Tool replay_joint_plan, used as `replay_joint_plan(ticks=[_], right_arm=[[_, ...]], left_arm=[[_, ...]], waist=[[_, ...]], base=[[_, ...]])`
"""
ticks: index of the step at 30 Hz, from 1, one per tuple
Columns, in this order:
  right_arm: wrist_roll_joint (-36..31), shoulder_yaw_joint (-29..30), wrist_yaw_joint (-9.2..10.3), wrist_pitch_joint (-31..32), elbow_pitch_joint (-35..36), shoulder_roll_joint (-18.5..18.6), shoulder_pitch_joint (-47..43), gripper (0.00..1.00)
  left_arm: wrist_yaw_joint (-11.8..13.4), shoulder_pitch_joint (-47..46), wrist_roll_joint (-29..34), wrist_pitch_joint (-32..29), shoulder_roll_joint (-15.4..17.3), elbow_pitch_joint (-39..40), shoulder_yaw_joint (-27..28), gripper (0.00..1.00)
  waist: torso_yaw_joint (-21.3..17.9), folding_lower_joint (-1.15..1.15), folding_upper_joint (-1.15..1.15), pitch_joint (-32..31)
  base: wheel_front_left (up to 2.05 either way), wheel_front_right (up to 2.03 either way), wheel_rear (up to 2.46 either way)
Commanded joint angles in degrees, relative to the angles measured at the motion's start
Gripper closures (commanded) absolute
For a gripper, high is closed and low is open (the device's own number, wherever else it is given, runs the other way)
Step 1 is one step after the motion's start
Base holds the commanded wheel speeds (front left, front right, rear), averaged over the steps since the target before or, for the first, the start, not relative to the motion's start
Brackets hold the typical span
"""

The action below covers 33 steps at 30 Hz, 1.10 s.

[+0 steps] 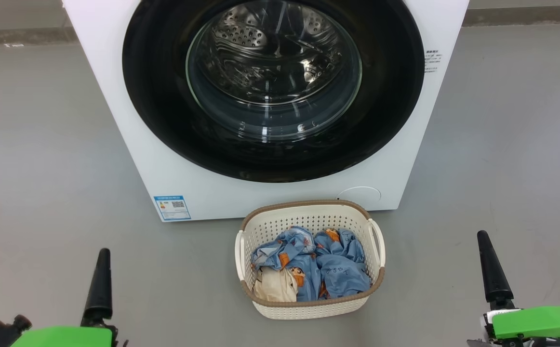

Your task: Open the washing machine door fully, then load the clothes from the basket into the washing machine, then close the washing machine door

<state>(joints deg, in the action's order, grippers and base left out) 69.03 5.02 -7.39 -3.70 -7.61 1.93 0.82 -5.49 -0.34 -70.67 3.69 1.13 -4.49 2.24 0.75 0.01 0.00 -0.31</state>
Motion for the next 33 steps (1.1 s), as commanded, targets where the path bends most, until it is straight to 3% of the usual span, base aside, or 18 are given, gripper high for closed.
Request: replay_joint_plan(ticks=[1, 15, 33], right_arm=[[-2.5, -0.8, -0.05, -0.7, 2.4, 0.6, 2.0, 0.0], [-17.2, -1.5, -0.06, -2.9, 3.8, 0.7, 2.2, 0.0], [-38.1, -3.1, -0.07, -5.9, 5.5, 0.8, 2.2, 0.0]], left_arm=[[0.3, -1.5, 3.0, 0.7, 1.1, 2.8, 0.6, 0.0], [3.9, -1.4, 20.9, 2.9, 1.2, 7.5, -2.2, 0.0], [8.5, -1.2, 45.4, 5.9, 1.4, 6.4, -6.8, 0.0]], waist=[[0.0, 0.0, 0.0, 0.0], [-0.1, 0.0, 0.0, 0.1], [0.1, 0.0, 0.0, 0.5]], base=[[0.0, 0.0, 0.0], [0.0, 0.0, 0.0], [0.0, 0.0, 0.0]])
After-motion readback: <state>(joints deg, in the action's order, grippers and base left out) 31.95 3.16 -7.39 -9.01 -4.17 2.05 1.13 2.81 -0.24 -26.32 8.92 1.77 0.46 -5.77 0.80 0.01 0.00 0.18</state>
